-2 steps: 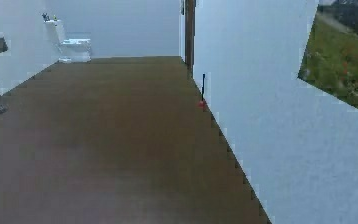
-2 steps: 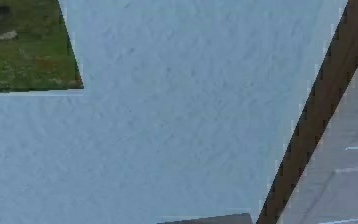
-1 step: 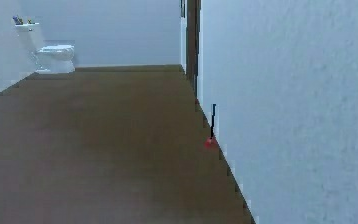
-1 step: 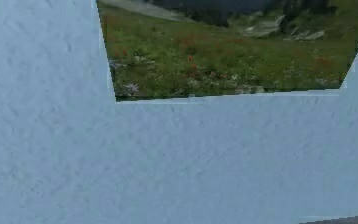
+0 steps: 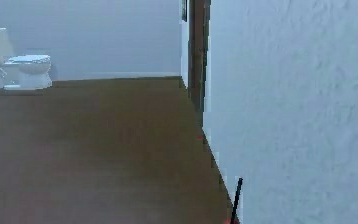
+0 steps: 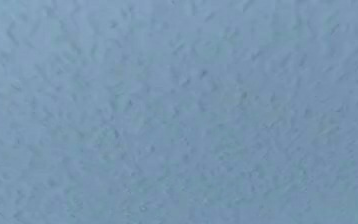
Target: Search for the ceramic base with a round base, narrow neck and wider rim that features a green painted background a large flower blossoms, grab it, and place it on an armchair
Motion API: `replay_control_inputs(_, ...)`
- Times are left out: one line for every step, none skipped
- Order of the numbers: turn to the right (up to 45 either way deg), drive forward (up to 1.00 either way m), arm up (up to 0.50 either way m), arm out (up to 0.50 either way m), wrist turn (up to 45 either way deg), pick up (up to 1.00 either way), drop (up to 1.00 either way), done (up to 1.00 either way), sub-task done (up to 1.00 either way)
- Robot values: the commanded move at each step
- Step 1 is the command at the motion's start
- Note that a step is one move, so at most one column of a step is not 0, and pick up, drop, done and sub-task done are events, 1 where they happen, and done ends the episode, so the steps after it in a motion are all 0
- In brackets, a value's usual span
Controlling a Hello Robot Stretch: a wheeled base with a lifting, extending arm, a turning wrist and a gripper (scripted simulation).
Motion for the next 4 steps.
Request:
replay_control_inputs(0.0, 1.0, 0.0, 0.0, 0.0, 0.0, 0.0, 0.0, 0.0)
replay_control_inputs(-21.0, 0.0, 0.0, 0.0, 0.0, 0.0, 0.0, 0.0, 0.0)
replay_control_inputs(0.0, 0.1, 0.0, 0.0, 0.0, 0.0, 0.0, 0.0, 0.0)
replay_control_inputs(3.0, 0.0, 0.0, 0.0, 0.0, 0.0, 0.0, 0.0, 0.0)
